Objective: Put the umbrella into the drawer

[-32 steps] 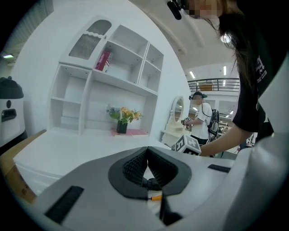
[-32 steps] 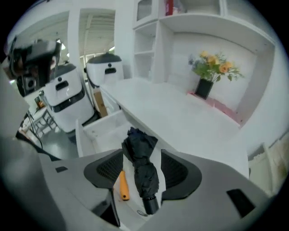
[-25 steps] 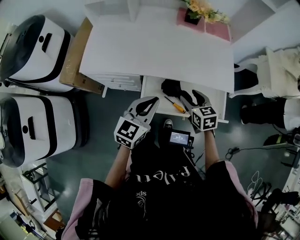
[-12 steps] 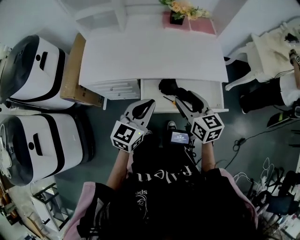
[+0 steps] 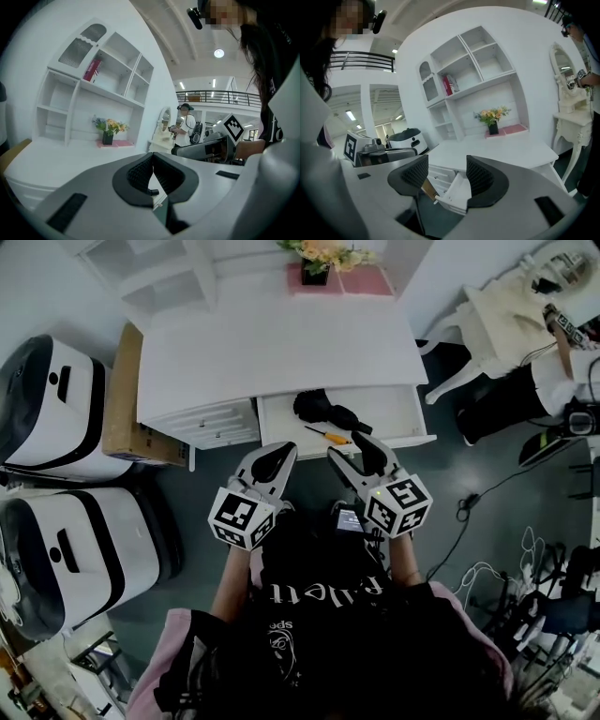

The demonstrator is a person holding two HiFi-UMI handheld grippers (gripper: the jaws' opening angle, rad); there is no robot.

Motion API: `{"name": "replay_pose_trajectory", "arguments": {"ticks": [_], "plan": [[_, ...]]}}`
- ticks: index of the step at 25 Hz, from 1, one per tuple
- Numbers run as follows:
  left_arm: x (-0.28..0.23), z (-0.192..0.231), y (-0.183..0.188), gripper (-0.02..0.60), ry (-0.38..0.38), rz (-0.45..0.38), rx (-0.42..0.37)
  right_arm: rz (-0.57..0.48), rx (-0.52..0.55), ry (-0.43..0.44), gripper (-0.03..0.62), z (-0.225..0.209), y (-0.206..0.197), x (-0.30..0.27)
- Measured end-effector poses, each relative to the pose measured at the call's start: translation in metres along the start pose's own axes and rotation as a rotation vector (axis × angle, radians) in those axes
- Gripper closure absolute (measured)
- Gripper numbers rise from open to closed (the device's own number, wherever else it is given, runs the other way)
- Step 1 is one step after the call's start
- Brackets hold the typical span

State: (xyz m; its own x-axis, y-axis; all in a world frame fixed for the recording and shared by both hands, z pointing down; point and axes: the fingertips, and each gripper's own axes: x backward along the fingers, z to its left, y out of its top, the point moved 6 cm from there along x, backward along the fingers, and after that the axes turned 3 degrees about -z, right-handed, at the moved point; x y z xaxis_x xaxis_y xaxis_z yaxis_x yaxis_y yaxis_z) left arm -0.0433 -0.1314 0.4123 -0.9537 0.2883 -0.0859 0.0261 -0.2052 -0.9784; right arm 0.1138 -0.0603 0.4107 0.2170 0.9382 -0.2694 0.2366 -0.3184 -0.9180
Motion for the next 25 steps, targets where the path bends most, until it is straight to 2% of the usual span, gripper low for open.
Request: {"name": "replay_pose_trajectory", "arguments": {"ticks": [6, 7, 9, 10, 18, 25], "plan": [[-0.004, -0.025, 0.008, 0.568, 0.012, -0.014, -0.017, -0.006, 0.018, 0.044, 0.321, 0.002, 0.005, 0.015], [-0.004, -0.029, 0.010, 0.568, 0.023, -0.018, -0.017, -0.012, 0.021, 0.043, 0.339, 0.000, 0.007, 0.019], [-0.008, -0.039, 0.012, 0.568, 0.048, -0.023, -0.014, -0.028, 0.018, 0.036, 0.480, -0.006, 0.010, 0.031], [-0.010, -0.046, 0.012, 0.568, 0.059, -0.024, -0.014, -0.031, 0.011, 0.042, 0.491, -0.009, 0.011, 0.037], [-0.025, -0.111, 0.013, 0.568, 0.128, -0.036, -0.028, -0.017, 0.029, 0.140, 0.528, -0.026, 0.010, 0.091], [-0.015, -0.172, -0.001, 0.568, 0.201, -0.043, -0.028, 0.009, 0.059, 0.230, 0.538, -0.027, -0.006, 0.135]]}}
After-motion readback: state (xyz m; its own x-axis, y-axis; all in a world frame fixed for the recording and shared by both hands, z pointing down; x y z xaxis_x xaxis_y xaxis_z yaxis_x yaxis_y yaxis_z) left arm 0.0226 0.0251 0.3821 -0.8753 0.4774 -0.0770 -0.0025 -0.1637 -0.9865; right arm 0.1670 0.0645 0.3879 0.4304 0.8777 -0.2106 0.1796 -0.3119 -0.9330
